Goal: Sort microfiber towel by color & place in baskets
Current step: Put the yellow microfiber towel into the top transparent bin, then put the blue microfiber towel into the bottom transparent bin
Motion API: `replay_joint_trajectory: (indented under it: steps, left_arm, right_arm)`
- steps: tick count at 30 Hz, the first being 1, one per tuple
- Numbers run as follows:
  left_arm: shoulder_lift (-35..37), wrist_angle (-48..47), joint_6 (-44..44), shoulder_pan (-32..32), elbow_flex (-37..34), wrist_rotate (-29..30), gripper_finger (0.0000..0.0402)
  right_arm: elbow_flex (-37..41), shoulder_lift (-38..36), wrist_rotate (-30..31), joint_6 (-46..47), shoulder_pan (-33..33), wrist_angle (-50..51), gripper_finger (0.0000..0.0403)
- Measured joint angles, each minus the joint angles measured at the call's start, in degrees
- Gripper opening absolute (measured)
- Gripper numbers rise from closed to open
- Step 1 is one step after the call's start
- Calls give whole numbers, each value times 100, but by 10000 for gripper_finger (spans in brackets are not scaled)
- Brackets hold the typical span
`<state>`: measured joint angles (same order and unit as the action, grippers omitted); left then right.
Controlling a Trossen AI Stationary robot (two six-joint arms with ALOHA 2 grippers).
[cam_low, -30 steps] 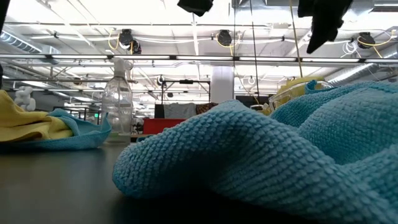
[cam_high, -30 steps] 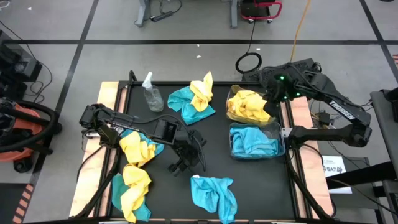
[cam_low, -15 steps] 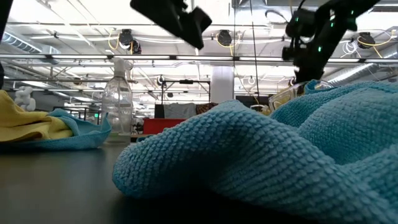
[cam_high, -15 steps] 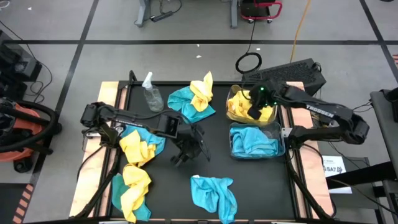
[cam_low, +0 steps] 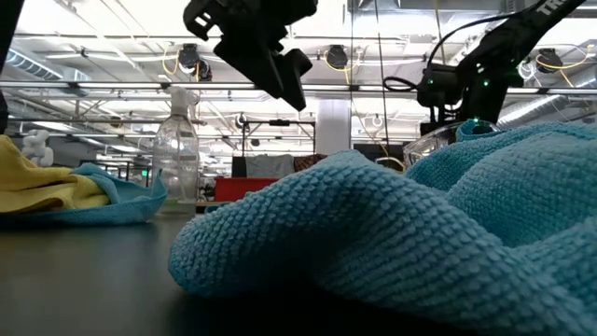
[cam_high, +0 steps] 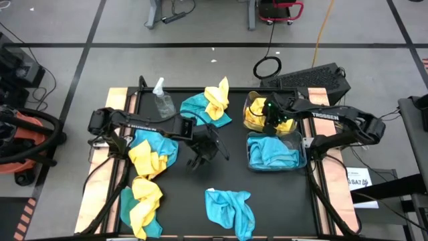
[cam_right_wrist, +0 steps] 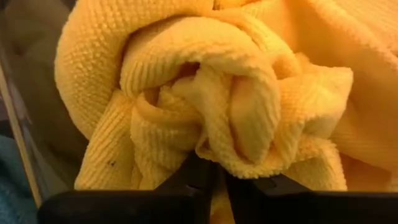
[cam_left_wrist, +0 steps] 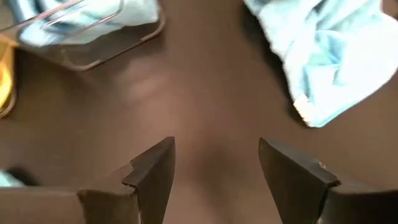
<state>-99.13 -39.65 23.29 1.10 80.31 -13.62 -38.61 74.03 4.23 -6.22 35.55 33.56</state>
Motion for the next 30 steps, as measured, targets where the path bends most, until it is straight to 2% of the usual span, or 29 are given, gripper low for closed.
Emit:
replay_joint_trajectory:
  steps: [6, 12, 16, 20, 25, 30]
  left_arm:
    - [0, -207, 33, -211, -2, 107, 238]
    - [0, -372, 101, -471, -7, 487, 238]
    - [0, -462, 98, -675, -22, 610, 238]
    - [-15, -344, 101, -885, -320, 844, 238]
    - [-17, 354, -34, -1225, -925, 1098, 238]
    - [-20, 1123, -52, -1526, -1328, 1300, 238]
  right_arm:
    - [-186, -326, -3, 19, 0, 372, 33]
    - [-537, -875, -133, 11, -3, 906, 44]
    - [-714, -1279, -159, 18, -16, 1131, 83]
    - [-752, -1664, -160, 17, -70, 1178, 136]
    - [-754, -2054, -160, 18, -85, 1157, 192]
    - [-756, -2360, -234, 104, -85, 1096, 218]
